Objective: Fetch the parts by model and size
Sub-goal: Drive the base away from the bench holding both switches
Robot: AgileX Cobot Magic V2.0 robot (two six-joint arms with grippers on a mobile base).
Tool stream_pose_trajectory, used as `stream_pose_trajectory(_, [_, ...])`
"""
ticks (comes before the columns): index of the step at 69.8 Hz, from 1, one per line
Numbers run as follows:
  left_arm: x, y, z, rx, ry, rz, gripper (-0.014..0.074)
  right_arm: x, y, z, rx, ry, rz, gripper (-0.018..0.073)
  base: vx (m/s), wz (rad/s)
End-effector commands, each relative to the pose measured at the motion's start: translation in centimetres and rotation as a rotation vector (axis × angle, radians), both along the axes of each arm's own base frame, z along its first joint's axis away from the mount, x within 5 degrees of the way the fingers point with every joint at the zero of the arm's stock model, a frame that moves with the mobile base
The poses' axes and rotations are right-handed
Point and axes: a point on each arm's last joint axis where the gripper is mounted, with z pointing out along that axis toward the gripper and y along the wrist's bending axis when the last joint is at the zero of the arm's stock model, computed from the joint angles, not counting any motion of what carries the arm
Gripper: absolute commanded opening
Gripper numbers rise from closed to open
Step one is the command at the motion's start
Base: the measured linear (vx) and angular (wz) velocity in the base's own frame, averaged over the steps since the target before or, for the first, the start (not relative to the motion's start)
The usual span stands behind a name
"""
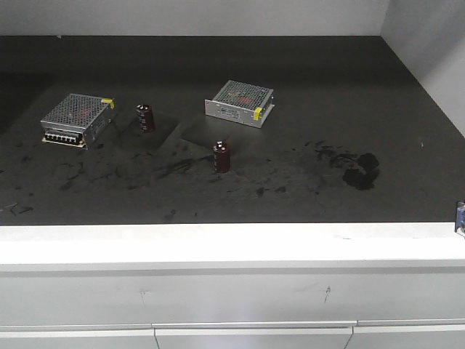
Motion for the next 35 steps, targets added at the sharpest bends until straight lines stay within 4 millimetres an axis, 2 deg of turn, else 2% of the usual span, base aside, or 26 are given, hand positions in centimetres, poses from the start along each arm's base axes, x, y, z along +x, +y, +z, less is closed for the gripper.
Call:
stream_pose_trajectory(1, [0.10, -0.14, 1.34, -0.004, -0.087, -0.017, -0.0006, -0.04, 0.22, 1.62, 0.017, -0.104, 0.025, -0.0009, 0.00, 0.00])
stream_pose_trajectory(35, [0.10, -0.14, 1.34, -0.004, -0.087, -0.017, -0.0006, -0.04, 0.21, 1.61, 0.016, -0.102, 0.024, -0.0009, 0.00, 0.00])
